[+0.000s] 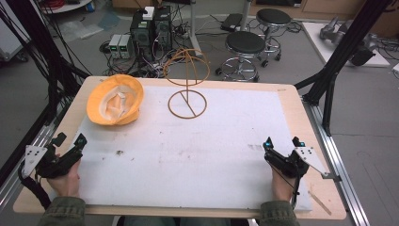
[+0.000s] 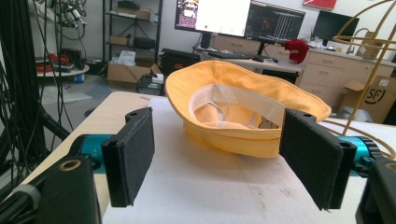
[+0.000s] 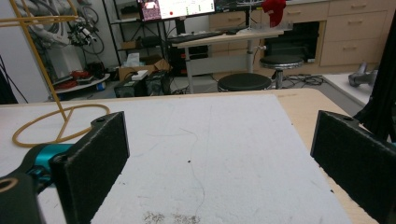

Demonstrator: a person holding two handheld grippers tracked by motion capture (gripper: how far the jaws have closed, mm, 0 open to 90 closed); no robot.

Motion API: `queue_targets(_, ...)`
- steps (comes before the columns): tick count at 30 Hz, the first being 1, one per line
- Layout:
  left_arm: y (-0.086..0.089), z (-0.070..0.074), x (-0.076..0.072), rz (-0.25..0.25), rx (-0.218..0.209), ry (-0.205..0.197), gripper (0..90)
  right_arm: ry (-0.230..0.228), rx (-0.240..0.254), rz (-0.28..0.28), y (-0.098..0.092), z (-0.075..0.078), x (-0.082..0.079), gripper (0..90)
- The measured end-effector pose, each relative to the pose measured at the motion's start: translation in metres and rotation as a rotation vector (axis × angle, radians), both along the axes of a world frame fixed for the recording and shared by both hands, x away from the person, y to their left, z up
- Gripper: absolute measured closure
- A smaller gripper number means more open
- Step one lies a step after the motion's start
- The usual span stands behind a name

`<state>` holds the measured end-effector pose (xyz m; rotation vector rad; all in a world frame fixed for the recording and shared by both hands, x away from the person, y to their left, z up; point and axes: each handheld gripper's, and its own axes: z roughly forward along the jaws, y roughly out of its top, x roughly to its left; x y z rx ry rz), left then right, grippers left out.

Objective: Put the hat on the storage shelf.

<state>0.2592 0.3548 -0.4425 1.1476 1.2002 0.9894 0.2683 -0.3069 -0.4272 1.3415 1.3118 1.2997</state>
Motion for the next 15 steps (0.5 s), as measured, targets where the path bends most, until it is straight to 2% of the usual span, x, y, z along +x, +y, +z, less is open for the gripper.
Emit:
queue_targets(8, 0.0019, -0.0004, -0.0010, 0.008, -0.007, 0.004, 26.3, 0.010, 0.023, -0.003, -0.0007, -0.0003, -0.0003, 3.3)
queue_targets(15, 0.0024, -0.0011, 0.0000, 0.010, -0.011, 0.008, 26.3, 0.006, 0.017, -0.013, -0.0011, -0.0003, -0.0003, 3.3)
